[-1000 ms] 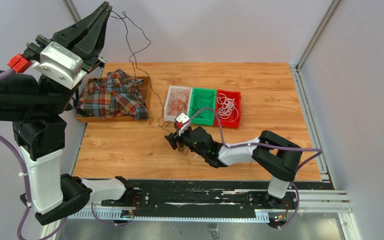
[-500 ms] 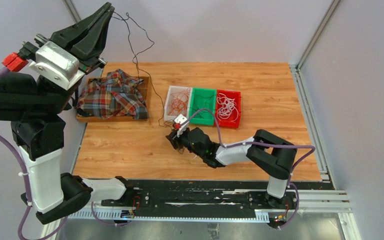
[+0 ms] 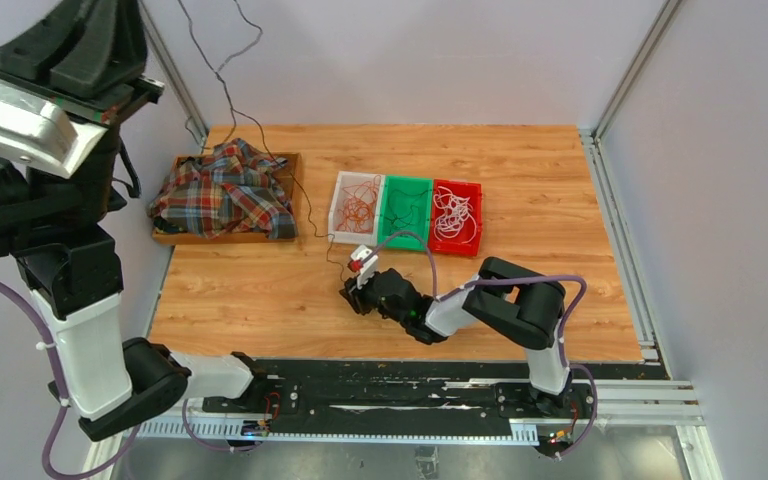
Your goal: Untangle the cables
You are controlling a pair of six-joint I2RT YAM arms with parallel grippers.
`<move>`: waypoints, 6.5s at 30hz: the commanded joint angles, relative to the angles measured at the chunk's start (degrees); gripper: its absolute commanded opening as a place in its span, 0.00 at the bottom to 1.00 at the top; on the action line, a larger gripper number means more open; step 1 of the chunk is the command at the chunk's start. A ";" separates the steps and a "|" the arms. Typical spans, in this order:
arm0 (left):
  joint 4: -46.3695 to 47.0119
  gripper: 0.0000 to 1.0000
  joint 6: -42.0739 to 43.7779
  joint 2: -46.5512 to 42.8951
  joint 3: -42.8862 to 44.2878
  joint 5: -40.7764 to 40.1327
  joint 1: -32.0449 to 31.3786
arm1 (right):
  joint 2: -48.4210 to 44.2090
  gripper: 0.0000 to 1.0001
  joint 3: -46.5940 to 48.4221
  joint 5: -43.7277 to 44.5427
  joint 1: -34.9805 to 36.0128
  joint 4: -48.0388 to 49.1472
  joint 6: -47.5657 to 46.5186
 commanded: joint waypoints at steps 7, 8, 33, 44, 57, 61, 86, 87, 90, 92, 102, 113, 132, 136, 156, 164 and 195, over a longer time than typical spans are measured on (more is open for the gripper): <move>19.42 0.01 11.73 6.64 11.90 -8.10 0.10 | 0.87 0.29 -9.51 3.23 0.30 8.05 4.62; 20.20 0.00 13.69 7.45 12.98 -7.69 0.10 | 0.80 0.30 -10.66 3.55 0.41 8.79 4.74; 25.53 0.00 21.92 2.07 4.29 -2.80 0.10 | -5.77 0.08 -34.24 14.30 0.24 27.43 17.92; -4.50 0.00 20.51 -5.16 -12.66 1.33 0.10 | -30.38 0.01 -21.36 4.08 -0.95 -7.87 11.68; -14.30 0.00 20.44 -11.72 -25.98 4.65 0.10 | -27.82 0.01 13.40 -8.84 -20.72 -49.54 3.72; -15.57 0.00 19.64 -12.81 -27.95 5.67 0.10 | -20.23 0.05 22.28 -9.20 -24.15 -55.45 2.79; -18.41 0.00 2.45 -11.86 -35.39 5.61 0.10 | -20.35 0.80 33.04 -26.00 -28.39 -61.86 8.47; -17.95 0.00 -0.01 -11.59 -36.74 5.12 0.10 | -22.23 0.80 31.06 -27.13 -28.41 -59.37 9.70; -17.54 0.00 -3.62 -10.72 -40.34 5.85 0.10 | -29.23 0.79 25.86 -25.16 -28.54 -55.24 11.66; -16.39 0.00 -5.07 -9.77 -41.68 6.02 0.10 | -33.12 0.77 23.00 -21.52 -28.95 -54.86 11.84; -11.29 0.00 -9.61 2.76 -29.21 5.68 0.10 | -47.24 0.65 13.33 -10.26 -33.20 -55.94 12.51; -4.78 0.01 -8.24 12.96 -14.49 2.73 0.10 | -49.53 0.61 10.90 -8.49 -34.89 -59.32 13.09; 1.17 0.01 -7.06 27.24 -5.08 1.34 0.10 | -53.37 0.59 6.88 -5.76 -35.86 -60.35 13.31; 2.19 0.00 -6.65 27.72 -8.31 0.62 0.10 | -54.18 0.59 6.00 -5.53 -36.26 -60.44 13.22; 0.26 0.00 -0.72 26.14 -33.56 -4.85 0.10 | -58.69 0.58 3.33 -4.13 -38.13 -61.85 13.43; -0.39 0.00 2.74 30.03 -35.71 -10.71 1.54 | -59.07 0.57 3.25 -4.53 -38.69 -62.67 13.86; -4.84 0.00 -12.44 41.83 -39.73 -3.84 -1.04 | -60.48 0.53 4.48 -5.84 -40.72 -67.44 15.14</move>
